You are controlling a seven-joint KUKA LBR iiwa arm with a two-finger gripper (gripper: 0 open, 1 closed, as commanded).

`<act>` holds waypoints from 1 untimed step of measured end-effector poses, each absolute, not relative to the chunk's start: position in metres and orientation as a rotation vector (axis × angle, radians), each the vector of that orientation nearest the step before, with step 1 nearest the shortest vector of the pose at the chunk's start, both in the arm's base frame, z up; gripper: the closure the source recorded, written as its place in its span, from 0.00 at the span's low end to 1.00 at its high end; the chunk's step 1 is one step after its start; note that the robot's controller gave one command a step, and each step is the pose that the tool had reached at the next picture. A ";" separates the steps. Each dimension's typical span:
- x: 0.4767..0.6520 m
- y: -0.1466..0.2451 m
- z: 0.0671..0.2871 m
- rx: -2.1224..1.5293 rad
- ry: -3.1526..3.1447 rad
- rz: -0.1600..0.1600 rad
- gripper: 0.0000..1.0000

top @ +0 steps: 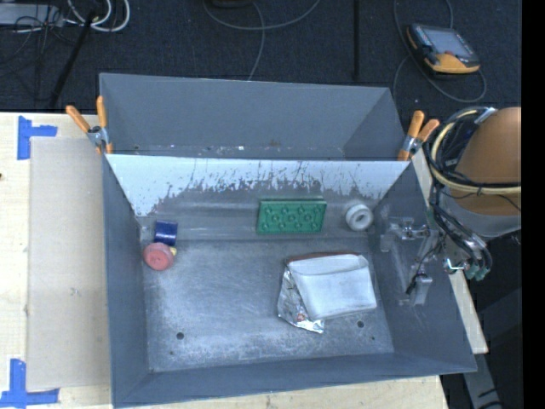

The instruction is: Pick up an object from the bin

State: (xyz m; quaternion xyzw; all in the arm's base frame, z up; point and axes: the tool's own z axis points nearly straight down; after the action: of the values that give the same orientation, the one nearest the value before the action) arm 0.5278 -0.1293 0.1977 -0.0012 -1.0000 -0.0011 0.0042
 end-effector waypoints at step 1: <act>0.568 -0.071 0.071 0.035 -3.129 0.002 0.00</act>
Offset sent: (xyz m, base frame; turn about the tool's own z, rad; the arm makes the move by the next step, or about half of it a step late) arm 0.0404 0.0595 -0.1277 -0.0205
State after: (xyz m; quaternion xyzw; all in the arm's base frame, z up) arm 0.5678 -0.0708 0.0709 0.0113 -0.9999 0.0008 0.0062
